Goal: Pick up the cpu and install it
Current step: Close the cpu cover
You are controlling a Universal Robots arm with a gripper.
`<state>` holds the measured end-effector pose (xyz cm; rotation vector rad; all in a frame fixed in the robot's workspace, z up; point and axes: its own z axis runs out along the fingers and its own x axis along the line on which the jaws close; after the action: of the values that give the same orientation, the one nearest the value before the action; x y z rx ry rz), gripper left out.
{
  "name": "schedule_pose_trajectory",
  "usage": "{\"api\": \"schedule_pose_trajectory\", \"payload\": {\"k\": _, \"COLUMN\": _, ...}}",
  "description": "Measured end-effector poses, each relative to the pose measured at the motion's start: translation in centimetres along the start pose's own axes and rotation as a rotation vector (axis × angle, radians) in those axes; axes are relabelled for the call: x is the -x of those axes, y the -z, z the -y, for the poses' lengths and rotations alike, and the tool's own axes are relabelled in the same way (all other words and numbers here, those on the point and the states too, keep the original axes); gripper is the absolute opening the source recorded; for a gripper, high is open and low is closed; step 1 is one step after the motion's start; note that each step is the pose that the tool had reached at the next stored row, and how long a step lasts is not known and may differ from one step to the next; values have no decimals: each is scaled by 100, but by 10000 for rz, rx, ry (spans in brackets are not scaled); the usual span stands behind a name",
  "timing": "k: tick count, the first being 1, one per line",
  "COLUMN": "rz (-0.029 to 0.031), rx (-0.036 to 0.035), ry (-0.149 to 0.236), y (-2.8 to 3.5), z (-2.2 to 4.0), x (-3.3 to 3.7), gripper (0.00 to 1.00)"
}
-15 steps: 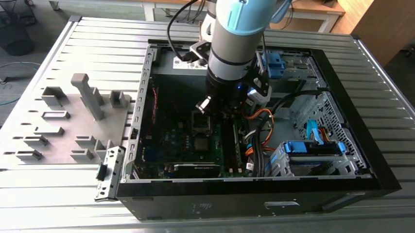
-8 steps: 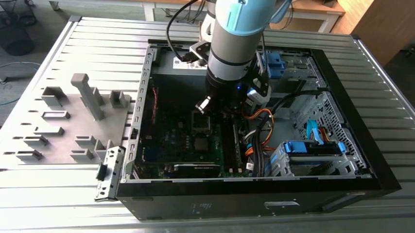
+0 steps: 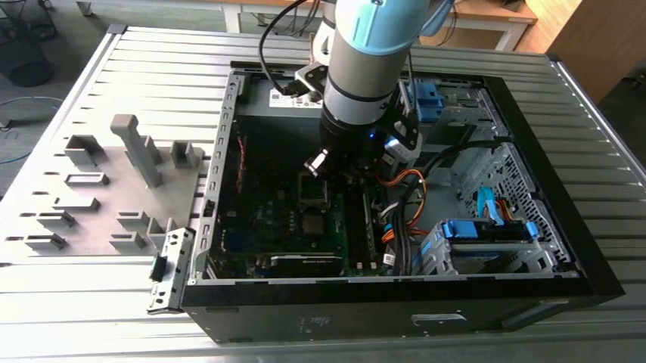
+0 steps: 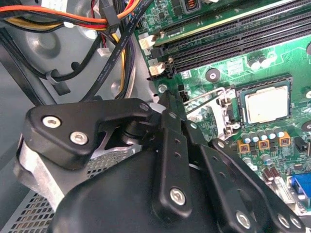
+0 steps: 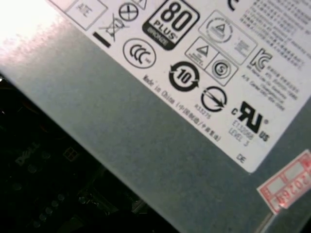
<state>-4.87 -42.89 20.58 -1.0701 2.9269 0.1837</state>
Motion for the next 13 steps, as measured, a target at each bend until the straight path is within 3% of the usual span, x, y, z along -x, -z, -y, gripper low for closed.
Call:
{"api": "schedule_pose_trajectory", "payload": {"k": 4, "rz": -9, "rx": 8, "ry": -2, "y": 0, "z": 0, "x": 0, "gripper": 11}}
{"api": "schedule_pose_trajectory", "payload": {"k": 6, "rz": -89, "rx": 75, "ry": -12, "y": 0, "z": 1, "x": 0, "gripper": 11}}
{"api": "schedule_pose_trajectory", "payload": {"k": 7, "rz": -100, "rx": 82, "ry": -15, "y": 1, "z": 1, "x": -1, "gripper": 11}}
{"api": "schedule_pose_trajectory", "payload": {"k": 13, "rz": -99, "rx": 85, "ry": -16, "y": 0, "z": 0, "x": 0, "gripper": 11}}
